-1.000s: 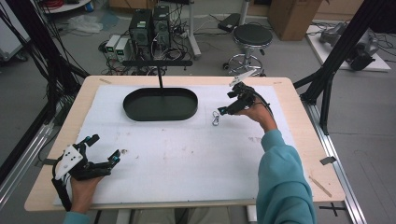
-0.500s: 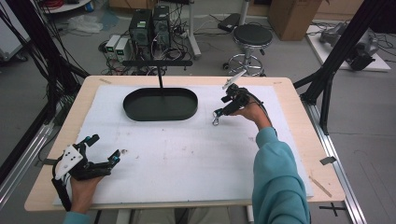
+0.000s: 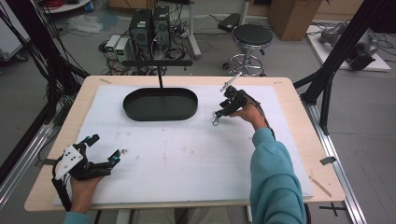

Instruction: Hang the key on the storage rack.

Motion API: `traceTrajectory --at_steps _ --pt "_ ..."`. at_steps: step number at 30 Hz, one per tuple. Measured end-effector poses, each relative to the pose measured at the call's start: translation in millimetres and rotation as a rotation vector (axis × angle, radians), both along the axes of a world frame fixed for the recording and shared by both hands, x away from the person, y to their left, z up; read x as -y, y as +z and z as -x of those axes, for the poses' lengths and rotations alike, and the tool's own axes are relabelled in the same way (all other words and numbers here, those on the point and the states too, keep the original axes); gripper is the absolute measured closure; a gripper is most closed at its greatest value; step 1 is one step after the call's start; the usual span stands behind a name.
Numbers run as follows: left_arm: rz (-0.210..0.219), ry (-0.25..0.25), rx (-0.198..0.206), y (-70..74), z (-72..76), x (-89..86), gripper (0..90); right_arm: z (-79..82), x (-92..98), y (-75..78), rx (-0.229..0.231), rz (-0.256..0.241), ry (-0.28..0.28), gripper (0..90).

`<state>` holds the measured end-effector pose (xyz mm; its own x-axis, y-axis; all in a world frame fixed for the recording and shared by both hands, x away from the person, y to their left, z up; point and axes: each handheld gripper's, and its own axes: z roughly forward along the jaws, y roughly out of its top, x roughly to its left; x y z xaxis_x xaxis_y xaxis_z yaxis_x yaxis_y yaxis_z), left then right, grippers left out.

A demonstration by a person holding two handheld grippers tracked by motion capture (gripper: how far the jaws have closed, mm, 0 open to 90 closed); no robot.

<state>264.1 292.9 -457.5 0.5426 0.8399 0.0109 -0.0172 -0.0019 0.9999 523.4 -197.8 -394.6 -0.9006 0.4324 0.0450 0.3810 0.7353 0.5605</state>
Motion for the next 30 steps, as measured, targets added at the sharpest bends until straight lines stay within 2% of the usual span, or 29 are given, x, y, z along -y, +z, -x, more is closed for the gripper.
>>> traceTrajectory --at_steps 4,9,13,16,23,30 --pt "0.000 -0.001 0.000 0.0 0.1 0.0 1.7 -1.0 -1.9 -2.8 -0.017 0.020 -0.011 48.7" --pt "-0.001 -0.002 0.002 0.0 0.2 -0.1 1.7 -2.6 -4.0 -5.1 -0.017 0.043 -0.004 60.5" --pt "0.000 -0.002 0.002 0.0 0.2 0.0 1.7 -3.5 -5.7 -8.8 -0.034 0.070 -0.007 66.6" --pt "0.000 -0.003 0.002 0.0 0.2 0.0 1.7 -2.9 -7.6 -10.1 -0.046 0.074 -0.008 69.4" --pt "0.000 -0.005 0.003 -0.1 0.2 -0.2 1.7 -3.1 -10.7 -10.7 -0.025 0.086 -0.003 78.8" --pt "0.000 -0.006 0.003 -0.1 0.3 -0.4 1.7 -2.9 -12.4 -10.9 -0.022 0.094 0.003 82.7"
